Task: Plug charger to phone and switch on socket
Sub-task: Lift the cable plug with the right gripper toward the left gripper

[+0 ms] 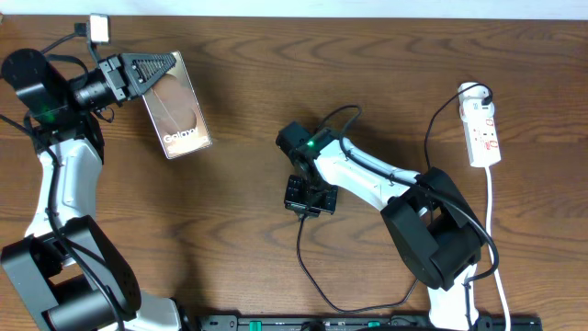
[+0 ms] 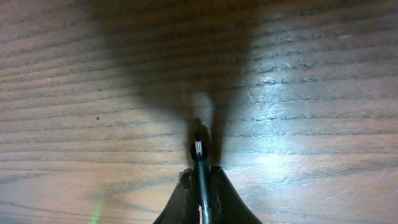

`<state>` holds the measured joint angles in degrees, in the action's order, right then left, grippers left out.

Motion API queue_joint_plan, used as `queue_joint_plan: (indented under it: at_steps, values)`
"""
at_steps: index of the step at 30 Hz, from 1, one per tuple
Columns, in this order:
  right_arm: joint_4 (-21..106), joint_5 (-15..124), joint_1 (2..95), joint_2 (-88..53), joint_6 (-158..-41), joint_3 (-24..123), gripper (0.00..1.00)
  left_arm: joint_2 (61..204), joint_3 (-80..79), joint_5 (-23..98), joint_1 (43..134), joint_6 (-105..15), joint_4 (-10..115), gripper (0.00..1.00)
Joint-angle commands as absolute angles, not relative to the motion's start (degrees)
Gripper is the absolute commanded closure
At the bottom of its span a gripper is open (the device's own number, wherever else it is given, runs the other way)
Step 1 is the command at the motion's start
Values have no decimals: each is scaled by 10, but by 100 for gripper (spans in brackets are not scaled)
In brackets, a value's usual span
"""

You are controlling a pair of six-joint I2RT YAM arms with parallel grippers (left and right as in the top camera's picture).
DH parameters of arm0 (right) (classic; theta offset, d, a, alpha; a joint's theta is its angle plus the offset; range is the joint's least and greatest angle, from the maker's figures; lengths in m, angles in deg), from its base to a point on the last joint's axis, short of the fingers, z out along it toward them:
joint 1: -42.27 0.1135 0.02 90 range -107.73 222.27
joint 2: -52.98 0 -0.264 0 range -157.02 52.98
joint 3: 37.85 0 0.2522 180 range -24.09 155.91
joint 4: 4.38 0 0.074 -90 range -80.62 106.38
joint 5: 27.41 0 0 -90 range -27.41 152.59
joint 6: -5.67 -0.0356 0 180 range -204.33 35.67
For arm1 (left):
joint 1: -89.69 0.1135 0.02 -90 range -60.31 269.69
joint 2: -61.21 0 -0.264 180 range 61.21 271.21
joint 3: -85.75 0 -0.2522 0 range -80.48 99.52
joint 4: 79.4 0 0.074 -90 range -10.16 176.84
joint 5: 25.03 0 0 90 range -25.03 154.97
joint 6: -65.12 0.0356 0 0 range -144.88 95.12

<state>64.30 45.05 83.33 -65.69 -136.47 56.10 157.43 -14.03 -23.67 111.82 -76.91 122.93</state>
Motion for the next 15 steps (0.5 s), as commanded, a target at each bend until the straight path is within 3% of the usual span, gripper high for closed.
queue_joint_plan:
  at_steps: [1,15]
  values:
    - [645,455,836,-664,-1371,564,97,1567,-135,-251,1120,-766,1233,92]
    - [632,425,828,-664,-1369,564,99,1567,-135,-251,1120,-766,1233,93]
